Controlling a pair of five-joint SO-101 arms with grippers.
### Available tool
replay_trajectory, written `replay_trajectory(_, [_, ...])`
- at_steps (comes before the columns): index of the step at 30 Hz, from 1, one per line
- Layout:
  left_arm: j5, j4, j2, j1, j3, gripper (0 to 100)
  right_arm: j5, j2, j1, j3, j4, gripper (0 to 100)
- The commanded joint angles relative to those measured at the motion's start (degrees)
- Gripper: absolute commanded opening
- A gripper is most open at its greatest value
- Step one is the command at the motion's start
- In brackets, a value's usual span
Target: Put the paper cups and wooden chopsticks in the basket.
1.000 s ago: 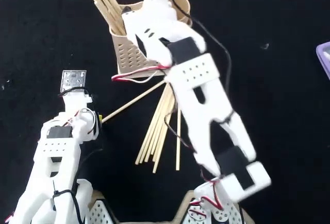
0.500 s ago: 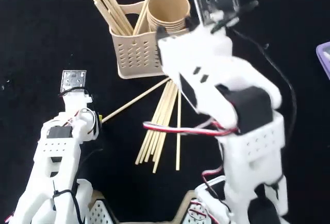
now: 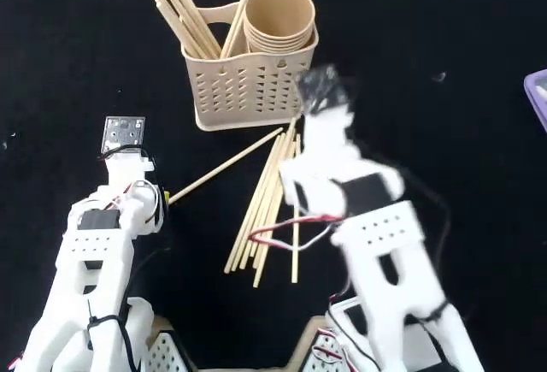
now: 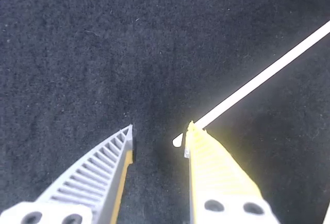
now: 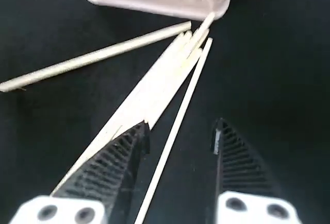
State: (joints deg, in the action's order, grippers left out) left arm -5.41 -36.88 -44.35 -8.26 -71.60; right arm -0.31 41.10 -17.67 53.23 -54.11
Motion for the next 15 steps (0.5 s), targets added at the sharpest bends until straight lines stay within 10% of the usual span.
replay_trajectory(1, [-0.53, 0.79, 0.53, -0.31, 0.57, 17, 0.09, -1.63, -1.93, 9.63, 15.91, 20.2])
replay_trajectory(15, [-0.62, 0.88, 0.62, -0.22, 0.48, 17, -16.53, -19.56, -11.16, 4.09, 17.67, 34.2])
